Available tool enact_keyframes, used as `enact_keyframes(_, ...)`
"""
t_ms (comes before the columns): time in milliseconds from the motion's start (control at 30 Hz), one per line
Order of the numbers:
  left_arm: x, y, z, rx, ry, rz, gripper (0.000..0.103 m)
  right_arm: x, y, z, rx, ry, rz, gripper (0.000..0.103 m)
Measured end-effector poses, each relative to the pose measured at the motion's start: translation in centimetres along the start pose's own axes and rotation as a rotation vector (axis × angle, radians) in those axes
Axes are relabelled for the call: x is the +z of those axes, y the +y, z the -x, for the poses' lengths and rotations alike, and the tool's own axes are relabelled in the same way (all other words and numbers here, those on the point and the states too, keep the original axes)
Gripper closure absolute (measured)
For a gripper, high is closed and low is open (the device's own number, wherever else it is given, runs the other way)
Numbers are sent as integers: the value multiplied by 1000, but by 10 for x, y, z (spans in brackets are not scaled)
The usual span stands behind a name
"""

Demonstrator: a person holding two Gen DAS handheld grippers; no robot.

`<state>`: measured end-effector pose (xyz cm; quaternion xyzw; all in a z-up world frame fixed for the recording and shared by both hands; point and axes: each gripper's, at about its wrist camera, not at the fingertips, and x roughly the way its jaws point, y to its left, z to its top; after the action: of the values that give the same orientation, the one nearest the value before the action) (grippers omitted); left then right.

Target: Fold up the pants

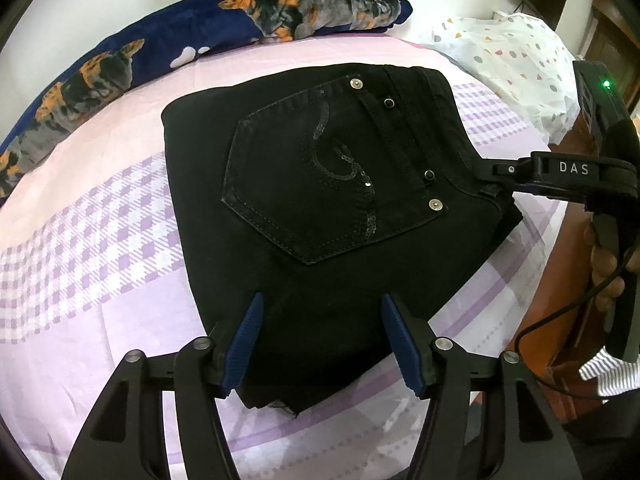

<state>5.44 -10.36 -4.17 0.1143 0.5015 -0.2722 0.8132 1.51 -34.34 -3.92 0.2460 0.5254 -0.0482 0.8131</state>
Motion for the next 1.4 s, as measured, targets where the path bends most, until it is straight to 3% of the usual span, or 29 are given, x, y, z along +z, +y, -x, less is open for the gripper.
enact_keyframes(167, -1, -4, 10, 81, -52, -27, 40, 3, -4, -1, -4, 9, -12, 55)
enact_keyframes(367, 2, 9, 25, 120, -121, 11, 40, -2, -9, 4, -11, 6, -2, 54)
enact_keyframes(667, 1, 47, 29, 214, -113, 141, 40, 10, 4, -1, -52, 54, 140, 51)
enact_keyframes(833, 2, 67, 23, 170, -80, 204, 40, 21, 3, -6, -24, 117, 230, 48)
enact_keyframes(1000, 6, 82, 13, 71, -31, 262, 40, 30, 2, -11, 19, 157, 295, 47)
enact_keyframes(1167, 9, 99, 4, -65, 8, 366, 40, 38, -10, -18, 117, 197, 267, 47)
enact_keyframes(1400, 14, 110, -8, -147, 39, 417, 40, 46, -25, -25, 255, 234, 221, 51)
